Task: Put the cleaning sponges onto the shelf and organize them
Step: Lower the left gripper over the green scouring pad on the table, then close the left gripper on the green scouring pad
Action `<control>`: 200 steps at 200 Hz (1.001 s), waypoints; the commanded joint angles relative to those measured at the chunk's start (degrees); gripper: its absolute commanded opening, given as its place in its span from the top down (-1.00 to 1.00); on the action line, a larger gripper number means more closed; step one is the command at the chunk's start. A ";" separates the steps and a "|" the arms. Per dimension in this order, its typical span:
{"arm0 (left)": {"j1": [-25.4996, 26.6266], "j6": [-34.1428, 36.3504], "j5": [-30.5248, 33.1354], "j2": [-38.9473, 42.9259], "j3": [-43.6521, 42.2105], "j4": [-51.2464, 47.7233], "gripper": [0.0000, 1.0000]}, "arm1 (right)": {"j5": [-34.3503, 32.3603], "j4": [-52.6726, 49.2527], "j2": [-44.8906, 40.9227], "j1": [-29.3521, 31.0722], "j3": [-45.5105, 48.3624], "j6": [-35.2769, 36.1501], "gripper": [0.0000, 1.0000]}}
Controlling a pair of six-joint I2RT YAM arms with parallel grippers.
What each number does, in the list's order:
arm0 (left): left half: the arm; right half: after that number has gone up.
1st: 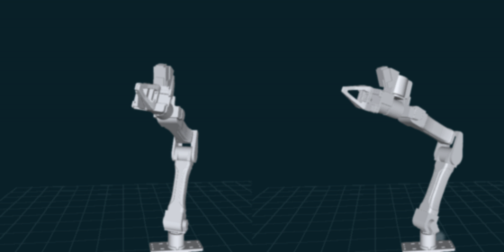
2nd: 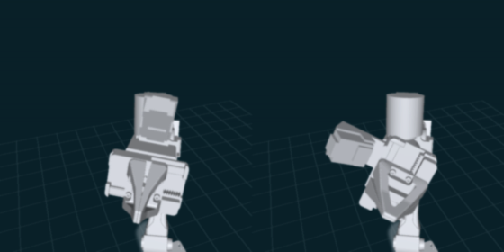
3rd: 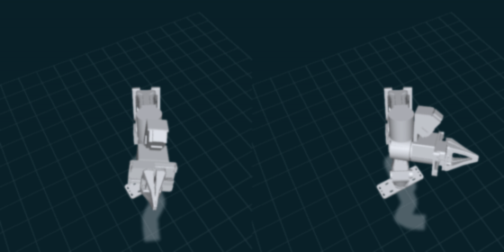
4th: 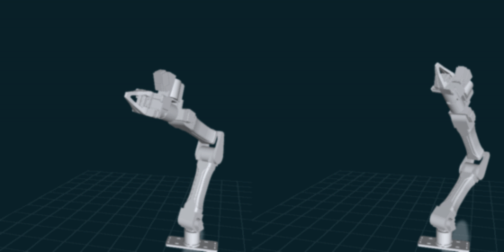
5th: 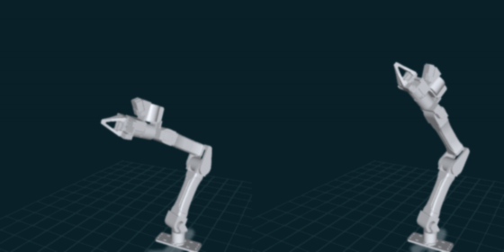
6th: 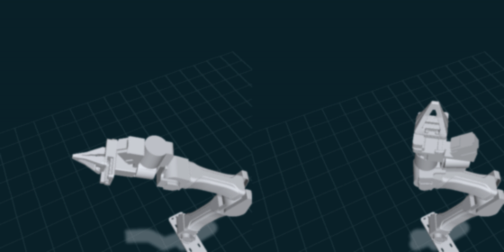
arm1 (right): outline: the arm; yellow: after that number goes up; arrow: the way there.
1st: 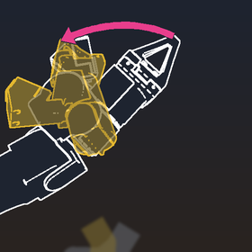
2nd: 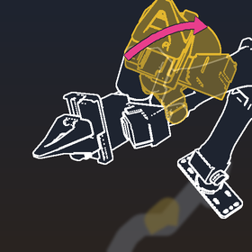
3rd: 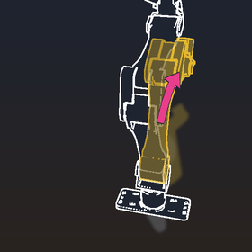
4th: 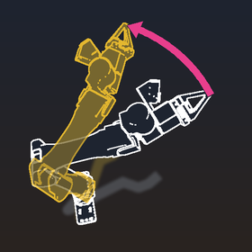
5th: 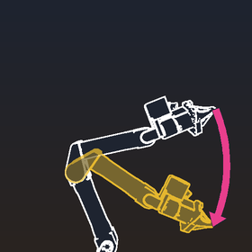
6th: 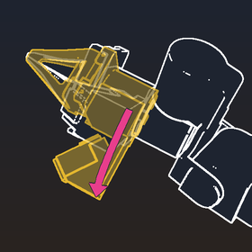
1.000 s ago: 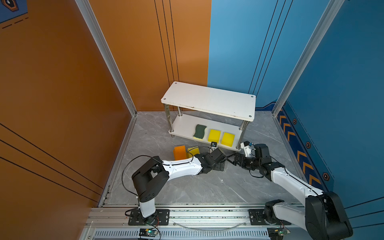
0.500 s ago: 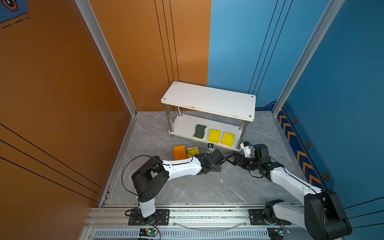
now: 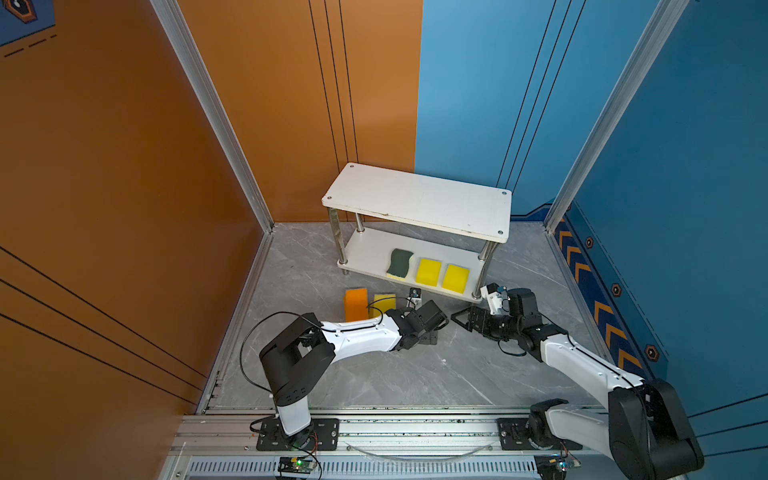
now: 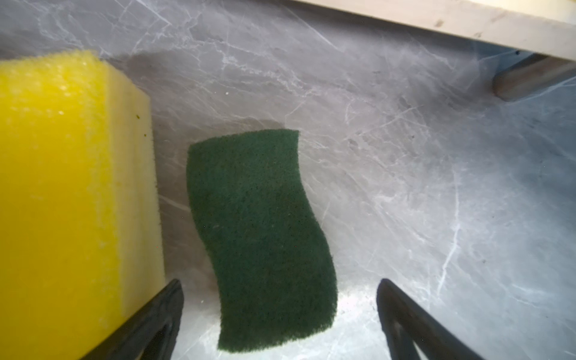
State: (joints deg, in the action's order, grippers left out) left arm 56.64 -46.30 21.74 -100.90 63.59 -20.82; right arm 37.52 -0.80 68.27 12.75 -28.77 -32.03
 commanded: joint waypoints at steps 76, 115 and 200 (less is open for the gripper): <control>-0.44 -1.73 2.05 2.34 -1.53 -2.99 -0.95 | 0.85 1.72 0.73 0.07 0.79 -0.74 -1.00; -0.05 -1.68 0.37 0.65 -0.27 -3.00 -0.95 | 0.88 1.69 1.08 0.03 0.74 -0.88 -1.00; 0.56 -0.54 -1.96 -3.55 3.46 -3.22 -0.96 | 0.80 1.55 0.63 0.01 0.97 -0.67 -1.00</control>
State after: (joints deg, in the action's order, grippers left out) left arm 56.73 -47.44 20.97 -102.83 65.12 -22.33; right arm 37.52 -0.34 68.90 12.75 -28.40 -32.05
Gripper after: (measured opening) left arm 0.978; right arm 0.999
